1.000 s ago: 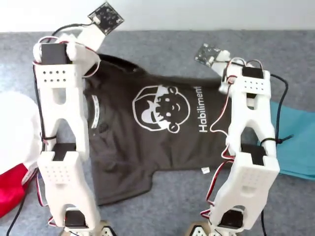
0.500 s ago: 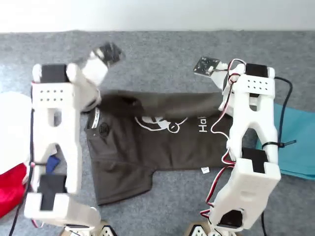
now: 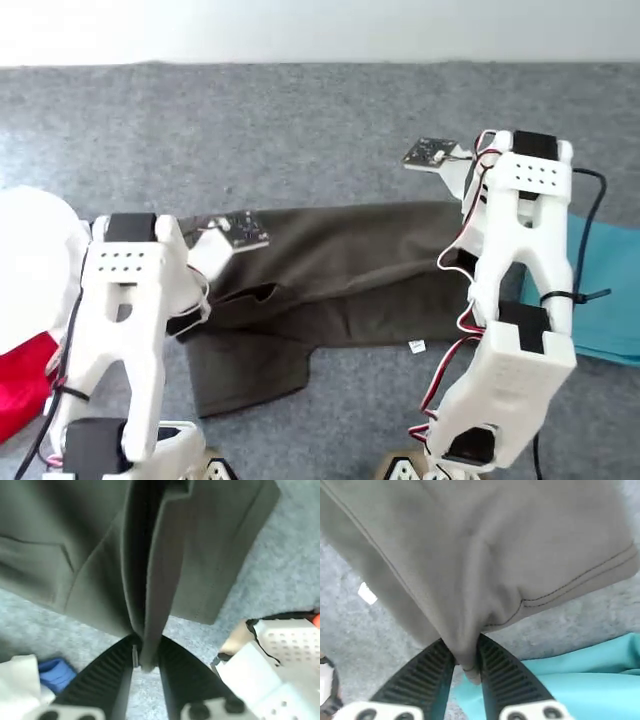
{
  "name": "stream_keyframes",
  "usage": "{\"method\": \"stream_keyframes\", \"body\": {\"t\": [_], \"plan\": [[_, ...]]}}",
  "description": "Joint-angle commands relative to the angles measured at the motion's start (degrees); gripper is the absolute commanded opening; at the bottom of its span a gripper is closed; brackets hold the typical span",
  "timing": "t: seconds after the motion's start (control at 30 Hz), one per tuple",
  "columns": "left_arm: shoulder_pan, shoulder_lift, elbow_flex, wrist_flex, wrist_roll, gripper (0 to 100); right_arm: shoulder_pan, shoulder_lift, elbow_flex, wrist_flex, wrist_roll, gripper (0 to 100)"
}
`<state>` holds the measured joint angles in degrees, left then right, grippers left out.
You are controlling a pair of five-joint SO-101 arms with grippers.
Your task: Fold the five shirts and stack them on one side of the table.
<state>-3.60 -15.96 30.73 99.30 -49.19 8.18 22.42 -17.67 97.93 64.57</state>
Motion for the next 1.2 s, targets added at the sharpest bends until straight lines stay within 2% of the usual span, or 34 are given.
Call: {"method": "stream_keyframes", "body": {"t": [0.0, 0.13, 0.3, 0.53, 0.67, 0.77, 0.87, 0.9, 1.07, 1.17], "plan": [[0.4, -2.0, 1.0, 1.1, -2.2, 2, 1.1, -0.2, -1.6, 1.5, 0.8, 1.3], [-0.2, -2.2, 1.9, 1.1, -3.1, 7, 1.3, -0.2, -1.5, 1.9, 0.8, 7.6], [-0.2, -6.7, 2.2, 1.2, -2.9, 8, 2.6, -1.9, -1.6, 5.0, 0.8, 20.1], [-0.3, -24.4, 4.4, 1.1, -2.8, 16, 3.6, -9.3, -1.6, 4.9, 0.7, 20.4], [-0.6, -29.7, 3.3, 1.1, 4.2, 15, 0.1, -12.5, -1.6, 4.9, -0.7, 20.1], [-5.3, -31.7, 1.6, 1.0, 9.8, 11, -5.4, -13.1, -1.6, 4.7, -5.5, 15.7], [-11.3, -33.6, 0.9, -0.2, 13.8, 2, -13.1, -11.7, -1.6, 3.9, -9.2, 3.6], [-13.8, -34.4, 0.9, -0.8, 15.1, 1, -15.6, -11.0, -1.6, 3.7, -10.5, 0.3], [-25.0, -38.2, 1.3, -5.0, 21.5, 1, -26.4, -4.8, -1.5, 2.0, -17.5, 0.9], [-28.8, -39.3, 1.4, -5.2, 21.9, 1, -27.6, -0.4, -1.8, 1.9, -20.8, 1.6]]}}
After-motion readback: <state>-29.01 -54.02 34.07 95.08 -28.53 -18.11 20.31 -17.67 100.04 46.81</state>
